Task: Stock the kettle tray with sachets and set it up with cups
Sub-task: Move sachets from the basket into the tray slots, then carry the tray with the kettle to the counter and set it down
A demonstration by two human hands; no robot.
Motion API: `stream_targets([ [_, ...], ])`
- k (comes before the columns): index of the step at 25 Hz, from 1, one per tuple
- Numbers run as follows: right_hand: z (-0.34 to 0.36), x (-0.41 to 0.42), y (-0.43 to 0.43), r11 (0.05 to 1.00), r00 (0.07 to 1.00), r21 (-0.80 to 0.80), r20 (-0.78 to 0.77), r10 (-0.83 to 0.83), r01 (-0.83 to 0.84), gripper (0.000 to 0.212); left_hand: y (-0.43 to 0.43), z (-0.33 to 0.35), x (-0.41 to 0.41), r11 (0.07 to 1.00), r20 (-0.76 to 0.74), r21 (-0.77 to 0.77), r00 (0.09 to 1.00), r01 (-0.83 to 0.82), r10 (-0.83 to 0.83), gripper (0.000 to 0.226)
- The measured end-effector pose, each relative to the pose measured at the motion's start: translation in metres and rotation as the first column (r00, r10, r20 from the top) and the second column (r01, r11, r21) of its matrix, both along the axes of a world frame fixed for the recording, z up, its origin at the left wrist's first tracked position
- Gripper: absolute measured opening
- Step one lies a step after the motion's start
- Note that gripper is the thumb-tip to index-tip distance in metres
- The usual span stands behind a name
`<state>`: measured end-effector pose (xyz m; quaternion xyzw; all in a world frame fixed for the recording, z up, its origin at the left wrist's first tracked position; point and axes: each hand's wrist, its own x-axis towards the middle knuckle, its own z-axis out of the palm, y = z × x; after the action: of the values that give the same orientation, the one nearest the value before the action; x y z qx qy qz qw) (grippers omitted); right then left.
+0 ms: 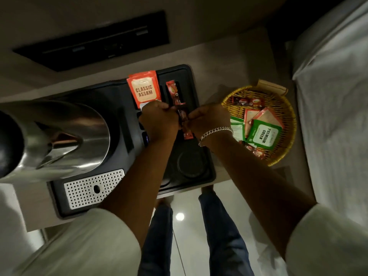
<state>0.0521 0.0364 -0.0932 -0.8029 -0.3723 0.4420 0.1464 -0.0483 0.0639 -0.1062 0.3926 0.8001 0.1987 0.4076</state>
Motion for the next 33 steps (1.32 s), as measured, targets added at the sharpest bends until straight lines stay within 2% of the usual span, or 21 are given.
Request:
stream_targets([
  [3, -0.008, -0.01, 0.009, 0.997, 0.997, -0.053, 0.058, 0.059, -0.056, 0.008, -0.028, 0.01, -0.032, 0.995, 0.005, 0.051, 0.996, 0.086, -0.086, 0.005],
  [7, -0.007, -0.015, 0.0, 0.997, 0.986, 0.076, 0.168, 0.012, -0.025, 0.01, -0.097, 0.035, -0.086, 0.994, 0.072, 0.058, 0.992, 0.095, -0.099, 0.018],
  [9, -0.001, -0.014, -0.016, 0.994, 0.966, 0.111, 0.259, -0.019, -0.01, 0.017, -0.125, 0.042, -0.126, 0.992, -0.035, 0.101, 0.997, 0.075, -0.072, 0.02],
  [12, 0.007, -0.024, -0.063, 0.991, 0.949, 0.13, 0.315, -0.006, -0.037, 0.019, -0.146, 0.04, -0.195, 0.986, -0.311, 0.167, 0.947, -0.028, 0.079, 0.014],
  [14, 0.01, -0.037, -0.097, 0.993, 0.952, 0.117, 0.306, -0.022, -0.014, 0.026, -0.147, 0.034, -0.232, 0.97, -0.398, 0.176, 0.89, -0.165, 0.223, 0.022],
  [16, 0.007, -0.05, -0.115, 0.993, 0.949, 0.112, 0.308, -0.063, 0.03, 0.035, -0.139, 0.024, -0.257, 0.968, -0.431, 0.141, 0.868, -0.206, 0.248, 0.033],
  [19, 0.003, -0.062, -0.12, 0.986, 0.937, 0.134, 0.321, -0.139, 0.1, 0.046, -0.119, 0.009, -0.265, 0.993, -0.306, 0.019, 0.945, -0.114, 0.114, 0.033],
  [21, 0.002, -0.068, -0.122, 0.981, 0.929, 0.115, 0.321, -0.185, 0.156, 0.051, -0.11, 0.005, -0.268, 0.991, -0.229, -0.015, 0.965, -0.131, 0.124, 0.031],
  [24, -0.002, -0.07, -0.118, 0.975, 0.918, 0.015, 0.332, -0.215, 0.222, 0.053, -0.099, 0.004, -0.279, 0.974, -0.224, -0.099, 0.958, -0.204, 0.178, 0.043],
  [28, -0.007, -0.056, -0.117, 0.994, 0.914, 0.016, 0.391, -0.109, 0.112, 0.056, -0.082, -0.005, -0.301, 0.917, -0.113, -0.289, 0.961, -0.275, 0.252, 0.08],
  [31, -0.01, -0.042, -0.121, 0.999, 0.915, -0.001, 0.402, -0.031, 0.034, 0.058, -0.08, -0.012, -0.317, 0.899, 0.042, -0.349, 0.954, -0.263, 0.296, 0.09],
  [33, -0.012, -0.035, -0.121, 0.999, 0.923, -0.006, 0.383, -0.033, 0.039, 0.059, -0.083, -0.009, -0.317, 0.904, 0.062, -0.364, 0.963, -0.224, 0.264, 0.095],
])
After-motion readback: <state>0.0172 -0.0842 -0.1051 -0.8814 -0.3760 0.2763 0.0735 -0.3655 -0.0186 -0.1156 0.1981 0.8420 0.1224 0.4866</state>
